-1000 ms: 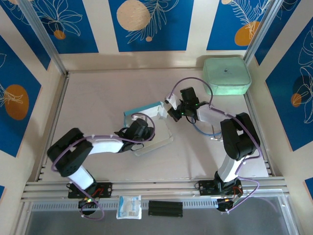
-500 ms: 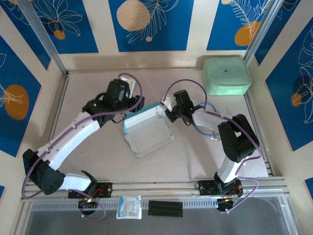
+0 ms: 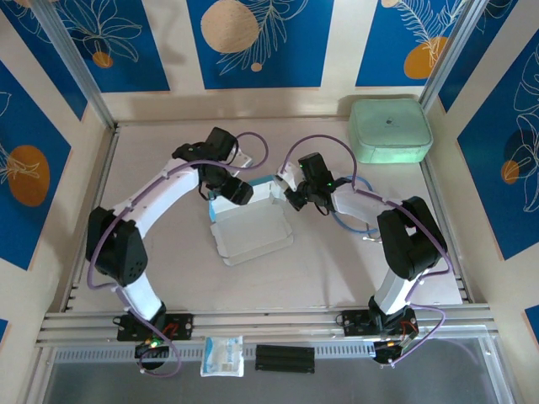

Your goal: Fold the paper box

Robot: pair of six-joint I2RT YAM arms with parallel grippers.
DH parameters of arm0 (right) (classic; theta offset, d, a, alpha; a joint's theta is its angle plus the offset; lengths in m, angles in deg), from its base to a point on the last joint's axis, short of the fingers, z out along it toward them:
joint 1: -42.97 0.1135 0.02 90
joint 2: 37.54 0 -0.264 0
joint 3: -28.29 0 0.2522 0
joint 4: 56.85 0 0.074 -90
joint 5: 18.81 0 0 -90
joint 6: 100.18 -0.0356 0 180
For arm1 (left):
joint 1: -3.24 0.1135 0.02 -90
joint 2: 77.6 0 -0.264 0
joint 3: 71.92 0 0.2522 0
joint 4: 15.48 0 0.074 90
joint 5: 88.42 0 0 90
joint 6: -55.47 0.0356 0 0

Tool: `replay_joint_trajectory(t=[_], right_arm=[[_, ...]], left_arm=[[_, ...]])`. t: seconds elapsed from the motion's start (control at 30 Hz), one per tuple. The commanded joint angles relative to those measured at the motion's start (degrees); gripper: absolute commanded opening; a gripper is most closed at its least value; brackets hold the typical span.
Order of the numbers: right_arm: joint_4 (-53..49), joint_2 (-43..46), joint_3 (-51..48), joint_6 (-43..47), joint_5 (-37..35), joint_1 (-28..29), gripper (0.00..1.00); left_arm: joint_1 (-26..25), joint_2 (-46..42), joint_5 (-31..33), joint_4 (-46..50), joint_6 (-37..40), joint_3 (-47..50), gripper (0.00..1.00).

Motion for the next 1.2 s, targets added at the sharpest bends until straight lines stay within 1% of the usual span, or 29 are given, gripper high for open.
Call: replay_joint_trajectory(t=[0.0, 0.13, 0.2, 0.27, 0.33, 0.47, 0.53, 0.63, 0.8, 1.0, 1.1, 1.17], right_arm=[[-4.5, 0.8, 1.7, 0.9, 2.3, 0.8, 0.00], [-5.9, 0.2, 2.5, 1.2, 2.6, 1.0, 0.00], [-6.3, 0.0, 2.8, 1.2, 2.7, 1.2, 0.00], [-6.8, -0.1, 3.3, 0.3, 2.5, 1.1, 0.00], [-7.5, -0.5, 4.1, -1.3, 2.5, 1.2, 0.00], [-8.8, -1.2, 5.6, -6.7, 2.9, 1.4, 0.00], [-9.8, -1.5, 6.3, -9.4, 3.2, 1.8, 0.00], [-11.3, -2.1, 7.6, -14.1, 1.9, 2.7, 0.00], [-15.4, -3.7, 11.0, -21.8, 3.4, 3.7, 0.01], [-17.3, -5.3, 12.0, -28.9, 4.2, 4.2, 0.02], [-16.5, -5.5, 11.2, -32.4, 6.1, 4.5, 0.05], [-14.1, -5.4, 9.4, -33.4, 7.3, 5.1, 0.08]], left_arm=[[0.3, 1.6, 4.4, 0.0, 6.2, -2.5, 0.83], [0.3, 3.4, 3.5, -1.8, 8.7, -3.2, 0.86], [0.3, 5.1, 1.9, -0.8, 9.6, -4.2, 0.83], [0.3, 6.7, -0.1, 0.7, 10.1, -4.6, 0.77], [0.3, 7.5, -1.8, 0.8, 10.0, -4.3, 0.68], [0.3, 8.2, -2.5, -0.3, 9.3, -3.9, 0.51], [0.3, 8.5, -2.7, -0.8, 9.2, -3.6, 0.47], [0.3, 8.4, -2.7, -1.8, 8.9, -2.8, 0.39], [0.3, 8.3, -3.5, -3.3, 8.5, -1.8, 0.36], [0.3, 7.8, -4.2, -5.1, 7.9, -0.2, 0.32], [0.2, 7.0, -5.2, -6.8, 7.4, 1.8, 0.31], [0.1, 6.4, -5.6, -8.1, 7.1, 3.0, 0.31]])
